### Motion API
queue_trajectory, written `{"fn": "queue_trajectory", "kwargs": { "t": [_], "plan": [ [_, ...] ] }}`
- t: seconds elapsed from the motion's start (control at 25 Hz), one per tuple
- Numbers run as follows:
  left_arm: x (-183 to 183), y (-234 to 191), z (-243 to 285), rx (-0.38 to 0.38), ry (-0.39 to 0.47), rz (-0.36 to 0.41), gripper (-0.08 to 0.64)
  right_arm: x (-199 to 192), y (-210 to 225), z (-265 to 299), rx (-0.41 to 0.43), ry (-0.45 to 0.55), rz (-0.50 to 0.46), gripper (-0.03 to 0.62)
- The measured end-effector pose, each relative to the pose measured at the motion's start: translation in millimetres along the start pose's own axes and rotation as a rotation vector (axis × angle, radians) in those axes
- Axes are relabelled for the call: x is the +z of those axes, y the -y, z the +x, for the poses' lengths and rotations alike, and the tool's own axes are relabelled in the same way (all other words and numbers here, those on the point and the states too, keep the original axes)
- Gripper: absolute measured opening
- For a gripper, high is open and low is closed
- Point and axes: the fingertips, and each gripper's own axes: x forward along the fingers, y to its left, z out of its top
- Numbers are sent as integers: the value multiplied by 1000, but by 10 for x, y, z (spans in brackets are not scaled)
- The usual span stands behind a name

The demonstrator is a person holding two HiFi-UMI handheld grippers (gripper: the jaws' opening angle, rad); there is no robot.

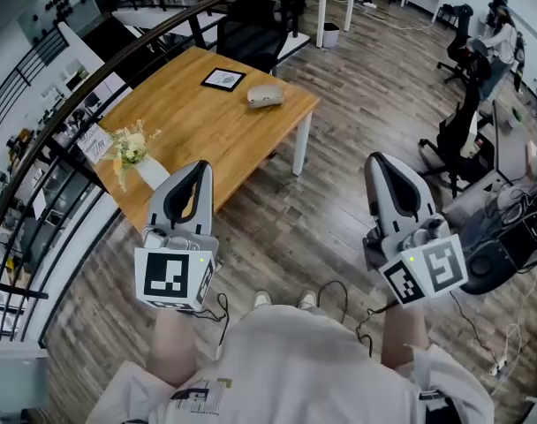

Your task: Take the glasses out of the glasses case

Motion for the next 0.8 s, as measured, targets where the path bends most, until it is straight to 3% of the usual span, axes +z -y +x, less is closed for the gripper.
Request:
{"fn": "queue_trajectory", "kwargs": {
  "t": [0.08, 0.12, 0.2, 0.48, 0.8],
  "plan": [
    [-15, 44, 31, 2, -7, 0, 17, 16, 69, -34, -4, 21, 12, 31],
    [-21, 68, 49, 5, -10, 2, 17, 20, 100, -42, 0, 26, 16, 65],
    [-44, 129, 89, 6, -18, 5, 16, 1, 162, -47, 11, 22, 15, 201],
    [-17, 436, 293, 10, -27, -18, 17, -227, 500, -150, 38, -3, 48, 222],
    [-31, 746, 409, 45, -40, -1, 16, -309, 812, -259, 73, -34, 6, 223]
  ]
}}
